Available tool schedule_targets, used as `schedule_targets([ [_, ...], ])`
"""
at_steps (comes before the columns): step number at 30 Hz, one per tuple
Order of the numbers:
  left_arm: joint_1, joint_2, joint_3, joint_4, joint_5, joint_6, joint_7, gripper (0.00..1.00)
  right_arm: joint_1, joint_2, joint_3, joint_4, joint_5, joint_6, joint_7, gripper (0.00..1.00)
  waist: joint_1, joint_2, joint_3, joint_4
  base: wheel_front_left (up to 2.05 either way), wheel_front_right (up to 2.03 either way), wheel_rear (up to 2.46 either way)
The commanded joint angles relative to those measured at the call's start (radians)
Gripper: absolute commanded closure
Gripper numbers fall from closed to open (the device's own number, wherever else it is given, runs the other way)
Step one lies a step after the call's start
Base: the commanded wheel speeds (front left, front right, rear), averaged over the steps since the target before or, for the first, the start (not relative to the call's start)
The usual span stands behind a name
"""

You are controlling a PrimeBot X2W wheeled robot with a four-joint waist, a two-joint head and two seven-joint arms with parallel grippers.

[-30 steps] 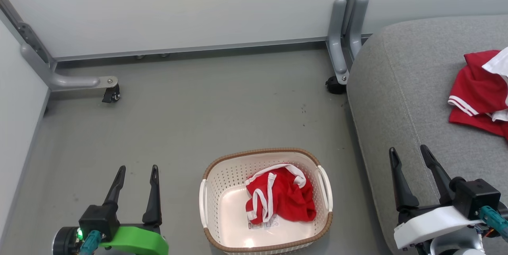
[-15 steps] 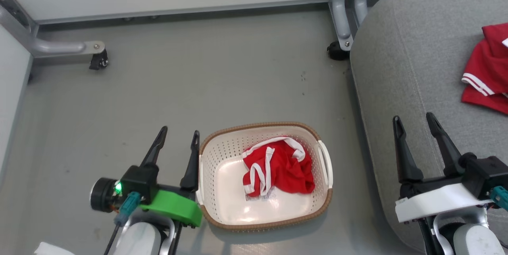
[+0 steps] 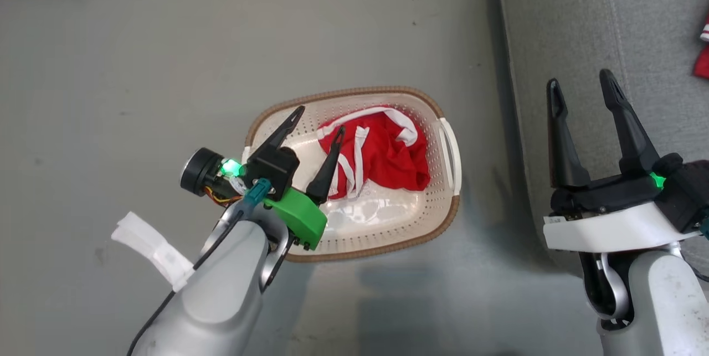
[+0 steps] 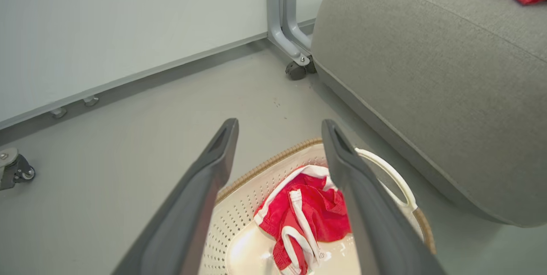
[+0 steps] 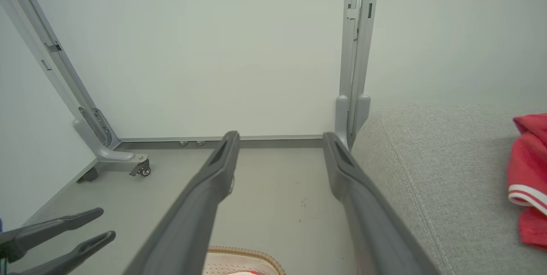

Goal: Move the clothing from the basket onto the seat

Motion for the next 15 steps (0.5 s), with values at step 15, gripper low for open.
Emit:
schedule_targets([
  [15, -0.311, -0.005, -0.075, 0.399, 0.019, -0.008, 0.021, 0.00, -0.181, 0.013, 0.110, 0.063, 0.043, -0.001, -0.103, 0.00, -0.0001, 0.0000, 0.437, -0.189, 0.00, 0.00, 0.00],
])
